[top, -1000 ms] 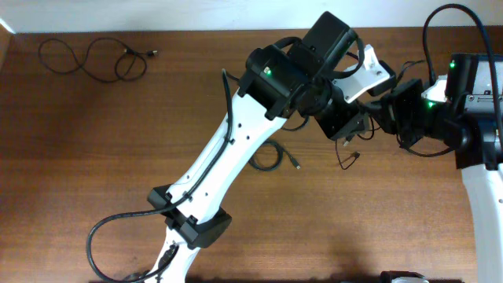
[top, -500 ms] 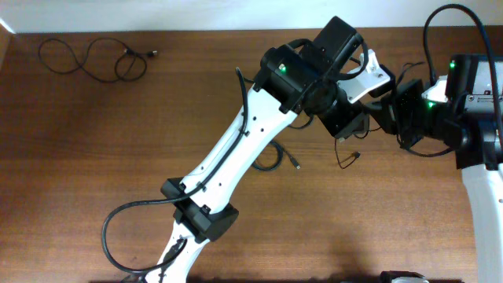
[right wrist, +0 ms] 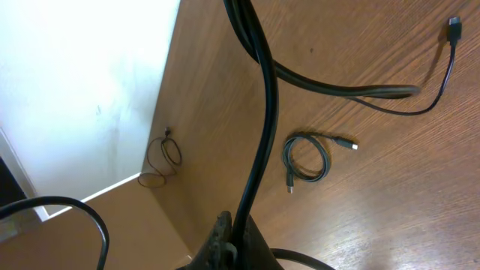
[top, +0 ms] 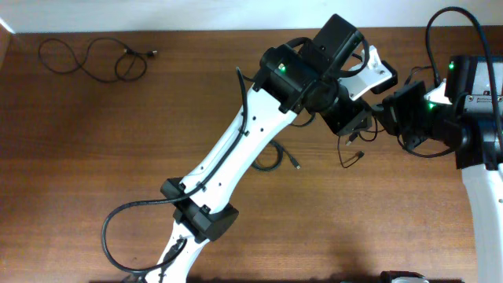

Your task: Untangle cables

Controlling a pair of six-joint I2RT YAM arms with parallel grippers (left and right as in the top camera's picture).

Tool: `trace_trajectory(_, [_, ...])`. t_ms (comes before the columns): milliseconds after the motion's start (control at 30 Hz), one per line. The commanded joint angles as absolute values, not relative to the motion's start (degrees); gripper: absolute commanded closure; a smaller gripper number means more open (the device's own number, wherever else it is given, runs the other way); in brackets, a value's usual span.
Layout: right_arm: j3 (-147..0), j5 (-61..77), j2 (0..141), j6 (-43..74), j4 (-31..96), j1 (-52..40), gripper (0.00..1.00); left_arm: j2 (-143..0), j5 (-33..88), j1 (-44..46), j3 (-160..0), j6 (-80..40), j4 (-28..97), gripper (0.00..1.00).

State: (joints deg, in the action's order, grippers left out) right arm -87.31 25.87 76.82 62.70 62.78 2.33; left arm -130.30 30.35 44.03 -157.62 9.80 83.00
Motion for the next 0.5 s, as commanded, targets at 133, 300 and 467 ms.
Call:
trace_trajectory(133, [-87.44, 24.73, 76.66, 61.76, 62.85, 1.83, 0.96, -130.17, 29.45, 44.10, -158.47, 9.74, 81.41, 0.75])
trace_trajectory(300, [-87.44, 24.73, 76.66, 61.78, 62.85, 1.83, 0.96, -130.17, 26.98, 44.10, -158.47, 9.74, 81.49, 0.87])
trace_trajectory(467, [-87.44, 24.67, 76.66, 61.76, 62.87, 1.83, 0.96, -130.17, 26.94, 44.10, -158.47, 9.74, 81.45, 0.90])
